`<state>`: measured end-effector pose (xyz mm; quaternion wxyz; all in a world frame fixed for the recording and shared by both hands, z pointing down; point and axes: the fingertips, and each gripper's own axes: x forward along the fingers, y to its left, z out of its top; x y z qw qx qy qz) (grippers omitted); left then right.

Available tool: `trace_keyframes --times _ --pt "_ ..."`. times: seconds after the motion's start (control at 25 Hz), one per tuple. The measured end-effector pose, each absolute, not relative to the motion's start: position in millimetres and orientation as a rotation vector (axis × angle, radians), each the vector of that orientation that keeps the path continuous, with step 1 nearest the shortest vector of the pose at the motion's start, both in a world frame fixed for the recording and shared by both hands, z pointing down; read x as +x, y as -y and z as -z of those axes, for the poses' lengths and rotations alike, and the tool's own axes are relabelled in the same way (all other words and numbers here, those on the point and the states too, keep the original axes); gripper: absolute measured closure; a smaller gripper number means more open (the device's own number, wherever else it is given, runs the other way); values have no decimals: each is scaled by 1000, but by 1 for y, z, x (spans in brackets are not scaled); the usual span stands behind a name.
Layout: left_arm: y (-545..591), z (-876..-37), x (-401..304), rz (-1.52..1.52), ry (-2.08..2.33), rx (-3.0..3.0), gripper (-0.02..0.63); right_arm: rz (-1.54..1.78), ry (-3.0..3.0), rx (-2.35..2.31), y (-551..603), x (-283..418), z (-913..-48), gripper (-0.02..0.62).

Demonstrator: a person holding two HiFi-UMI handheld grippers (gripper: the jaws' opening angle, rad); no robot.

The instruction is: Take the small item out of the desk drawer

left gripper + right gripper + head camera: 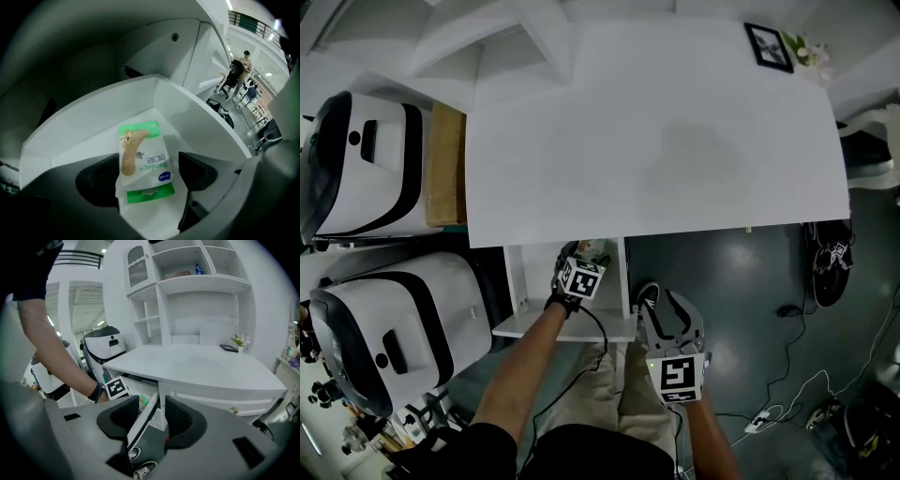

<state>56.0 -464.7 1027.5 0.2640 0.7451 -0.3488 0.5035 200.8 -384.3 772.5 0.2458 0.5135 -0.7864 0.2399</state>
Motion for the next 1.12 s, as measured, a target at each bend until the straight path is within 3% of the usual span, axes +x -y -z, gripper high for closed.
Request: trace_keyframes --times 0.12,0.28,0.64,0.92,1.12 --pt "466 -1029 54 -1375 950 2009 249 -651 2152 1387 380 203 -771 408" --pt "463 -994 64 -1339 908 2068 258 -642 2180 1372 374 202 -760 410" --pt "394 -774 86 -1167 911 2440 262 -623 2268 1411 346 207 -665 425" --pt "352 -619 59 -807 1164 2573 262 -461 2312 1543 321 186 -564 478" --pt "311 -520 12 -554 1329 2671 264 -288 2386 1607 279 138 -499 553"
